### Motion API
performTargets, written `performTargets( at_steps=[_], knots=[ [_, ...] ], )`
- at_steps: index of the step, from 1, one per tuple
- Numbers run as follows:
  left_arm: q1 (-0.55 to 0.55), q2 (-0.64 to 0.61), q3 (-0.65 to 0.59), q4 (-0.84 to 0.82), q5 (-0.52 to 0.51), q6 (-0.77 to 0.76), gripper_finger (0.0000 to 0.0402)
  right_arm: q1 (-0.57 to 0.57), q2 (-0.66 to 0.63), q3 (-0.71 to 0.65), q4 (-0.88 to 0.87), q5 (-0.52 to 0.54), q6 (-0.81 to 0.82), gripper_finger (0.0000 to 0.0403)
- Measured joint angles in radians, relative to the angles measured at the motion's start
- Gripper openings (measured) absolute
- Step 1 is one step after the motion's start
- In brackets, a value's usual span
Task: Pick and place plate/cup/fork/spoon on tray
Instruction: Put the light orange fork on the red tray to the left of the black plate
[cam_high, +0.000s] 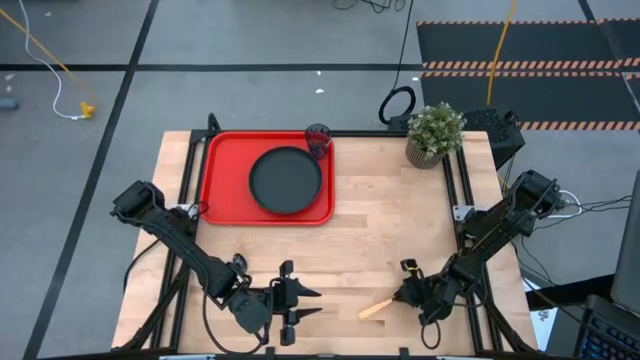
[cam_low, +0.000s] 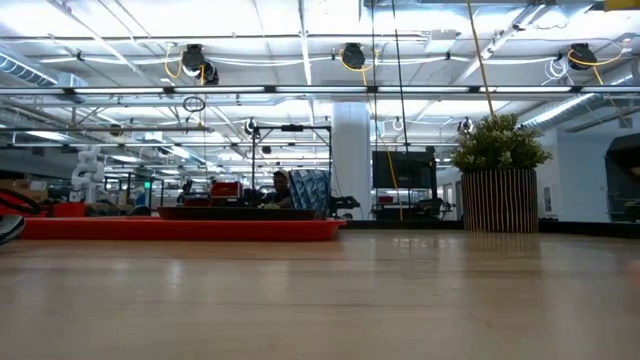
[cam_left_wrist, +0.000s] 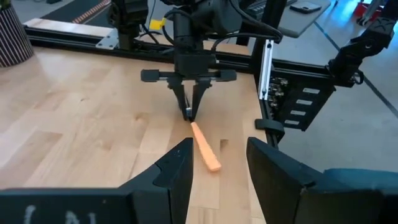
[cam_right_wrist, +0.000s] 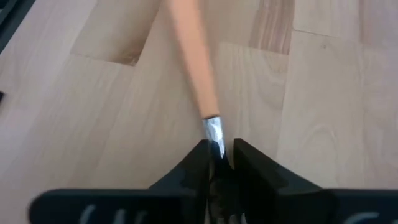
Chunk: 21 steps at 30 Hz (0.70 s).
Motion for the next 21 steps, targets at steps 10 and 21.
performTargets(
  at_steps=[10, 21],
  knots=[
    [0.045, 0.000, 0.000, -0.002, 0.000, 0.065, 0.0152, -0.045, -0.002, -0.001, -0.006, -0.017, -0.074, 0.0008],
    [0.131, 0.000, 0.000, -0.003, -0.019, 0.122, 0.0152, -0.158, -0.078, -0.006, -0.016, -0.010, -0.191, 0.0004]
  ],
)
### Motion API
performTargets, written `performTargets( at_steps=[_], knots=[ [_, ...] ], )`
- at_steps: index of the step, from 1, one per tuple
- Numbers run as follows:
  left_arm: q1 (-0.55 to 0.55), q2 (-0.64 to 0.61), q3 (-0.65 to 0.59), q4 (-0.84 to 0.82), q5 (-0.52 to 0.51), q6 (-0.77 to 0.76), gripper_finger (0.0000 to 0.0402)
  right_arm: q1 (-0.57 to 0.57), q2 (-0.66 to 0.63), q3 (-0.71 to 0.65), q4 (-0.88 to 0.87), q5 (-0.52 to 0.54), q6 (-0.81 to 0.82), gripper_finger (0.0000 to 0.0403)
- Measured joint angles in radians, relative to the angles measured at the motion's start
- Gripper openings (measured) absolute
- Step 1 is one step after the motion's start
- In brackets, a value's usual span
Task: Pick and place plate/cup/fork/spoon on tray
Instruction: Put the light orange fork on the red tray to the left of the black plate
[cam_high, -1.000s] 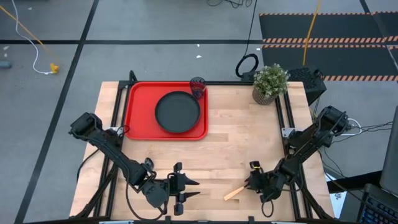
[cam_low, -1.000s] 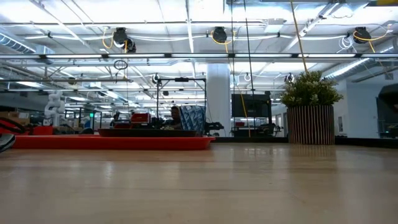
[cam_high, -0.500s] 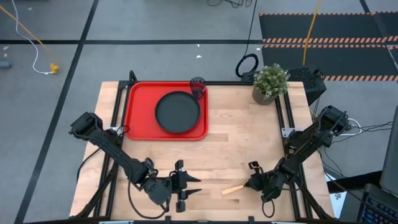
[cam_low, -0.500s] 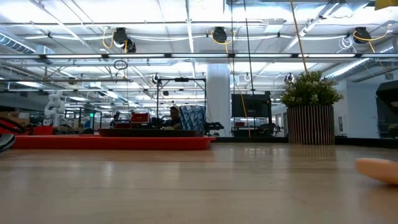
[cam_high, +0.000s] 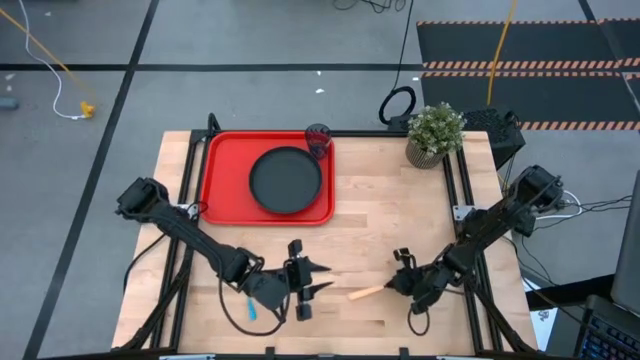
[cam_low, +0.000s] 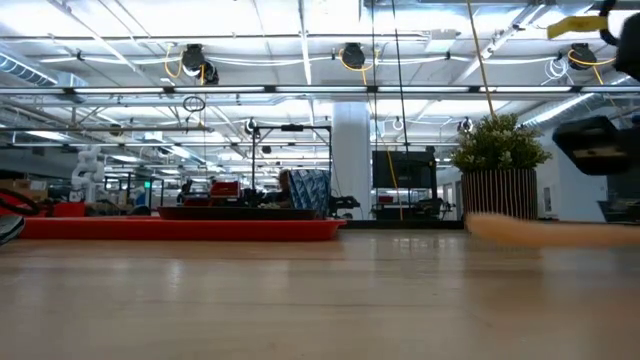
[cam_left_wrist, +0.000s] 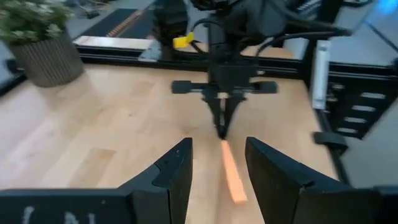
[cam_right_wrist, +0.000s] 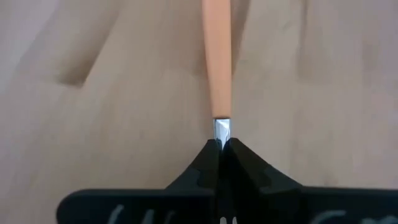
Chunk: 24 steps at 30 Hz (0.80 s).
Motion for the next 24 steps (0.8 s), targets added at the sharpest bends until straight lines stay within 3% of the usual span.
performTargets(
  at_steps=[7, 11, 24],
  knots=[
    [0.031, 0.025, 0.001, 0.006, -0.040, 0.170, 0.0155, -0.122, -0.045, 0.002, 0.008, -0.048, -0.039, 0.0003],
    [0.065, 0.068, 0.001, 0.030, -0.028, 0.173, 0.0178, -0.183, -0.051, 0.002, 0.008, -0.055, -0.040, 0.0003],
    [0.204, 0.204, 0.000, 0.125, 0.172, 0.111, 0.0363, -0.350, -0.052, 0.003, 0.014, -0.120, -0.086, 0.0004]
  ],
)
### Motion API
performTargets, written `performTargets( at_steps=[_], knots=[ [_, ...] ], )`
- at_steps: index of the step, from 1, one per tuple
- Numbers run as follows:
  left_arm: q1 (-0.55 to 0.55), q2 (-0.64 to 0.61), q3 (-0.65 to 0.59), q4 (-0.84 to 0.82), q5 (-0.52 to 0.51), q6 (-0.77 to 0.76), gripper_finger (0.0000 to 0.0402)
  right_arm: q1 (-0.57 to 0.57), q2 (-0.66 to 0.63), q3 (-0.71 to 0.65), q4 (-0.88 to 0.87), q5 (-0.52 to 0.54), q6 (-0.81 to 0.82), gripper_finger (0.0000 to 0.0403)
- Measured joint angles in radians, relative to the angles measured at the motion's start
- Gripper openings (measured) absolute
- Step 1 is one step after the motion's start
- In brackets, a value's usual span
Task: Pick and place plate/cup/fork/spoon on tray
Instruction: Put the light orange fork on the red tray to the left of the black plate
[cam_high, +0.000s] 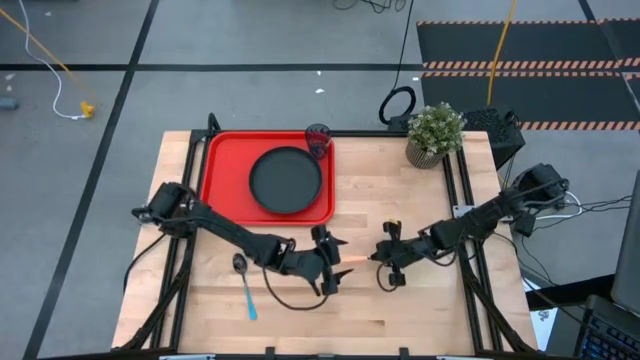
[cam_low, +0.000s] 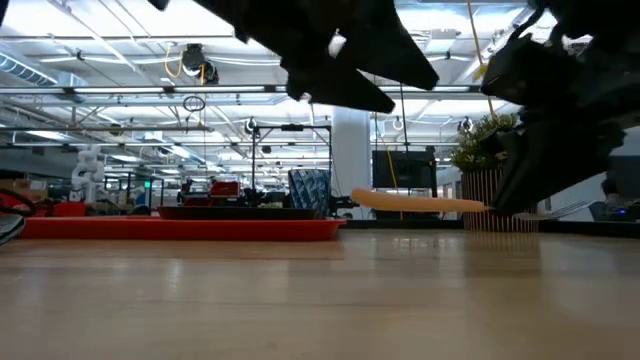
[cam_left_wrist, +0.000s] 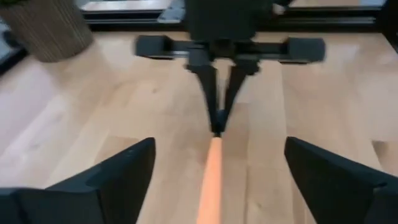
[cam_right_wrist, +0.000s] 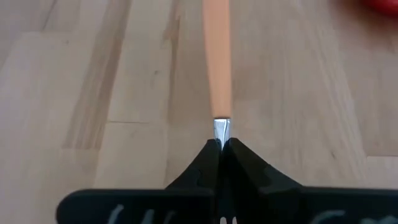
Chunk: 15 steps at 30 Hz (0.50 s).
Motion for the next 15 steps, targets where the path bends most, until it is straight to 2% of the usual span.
performTargets(
  at_steps=[6, 15],
  knots=[
    [0.058, 0.069, 0.000, 0.012, 0.079, 0.039, 0.0378, -0.066, 0.000, 0.000, 0.018, -0.061, -0.019, 0.0005],
    [0.120, 0.136, 0.000, 0.072, 0.166, 0.058, 0.0341, -0.119, -0.001, 0.001, 0.083, -0.113, -0.090, 0.0006]
  ],
)
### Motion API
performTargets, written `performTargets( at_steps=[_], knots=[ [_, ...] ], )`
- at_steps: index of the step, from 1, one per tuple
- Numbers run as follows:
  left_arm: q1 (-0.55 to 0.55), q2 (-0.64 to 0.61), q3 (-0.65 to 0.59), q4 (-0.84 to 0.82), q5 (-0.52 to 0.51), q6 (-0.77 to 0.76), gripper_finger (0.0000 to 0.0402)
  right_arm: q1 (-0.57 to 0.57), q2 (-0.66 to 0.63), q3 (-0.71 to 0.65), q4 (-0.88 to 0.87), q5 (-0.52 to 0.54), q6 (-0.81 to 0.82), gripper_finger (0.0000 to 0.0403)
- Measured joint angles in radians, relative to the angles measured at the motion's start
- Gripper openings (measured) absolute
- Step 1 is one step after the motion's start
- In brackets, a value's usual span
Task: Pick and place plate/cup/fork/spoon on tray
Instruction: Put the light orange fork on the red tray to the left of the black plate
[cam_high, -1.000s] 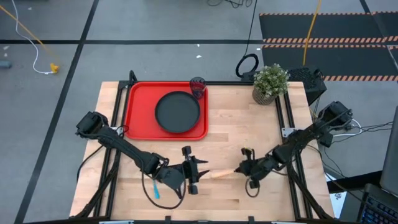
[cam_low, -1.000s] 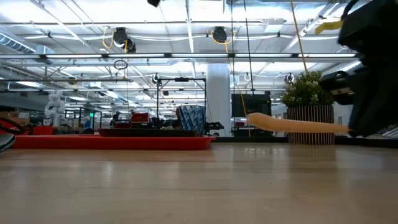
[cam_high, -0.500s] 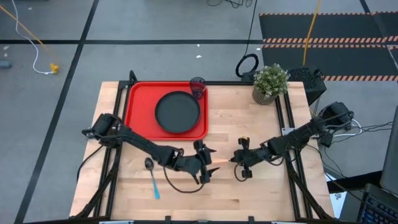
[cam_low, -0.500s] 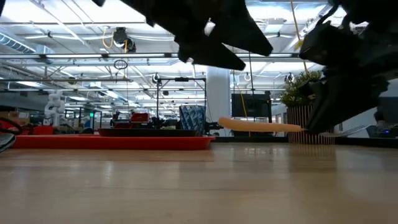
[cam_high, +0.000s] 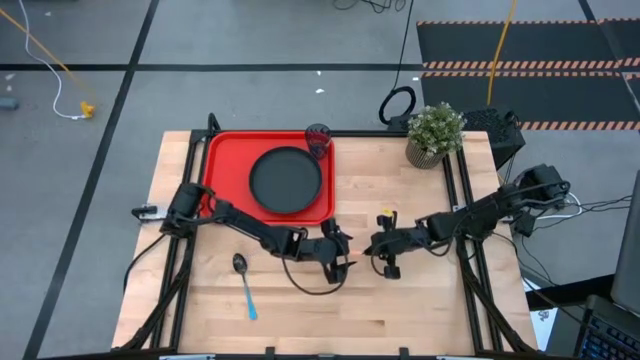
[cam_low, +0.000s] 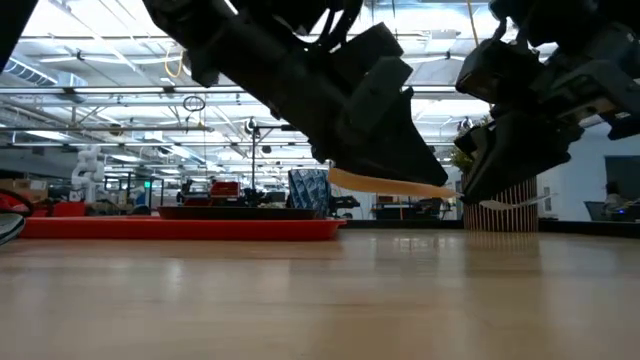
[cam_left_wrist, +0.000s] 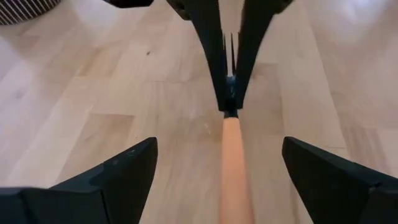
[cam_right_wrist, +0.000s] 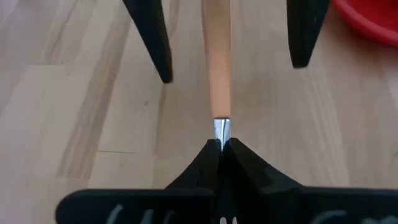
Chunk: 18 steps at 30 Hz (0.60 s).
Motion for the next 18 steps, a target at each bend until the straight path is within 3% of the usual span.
performTargets(
  at_steps=[18],
  knots=[
    [0.035, 0.000, 0.000, 0.003, 0.034, 0.138, 0.0219, -0.072, 0.000, 0.021, 0.030, -0.024, -0.104, 0.0006]
  ],
)
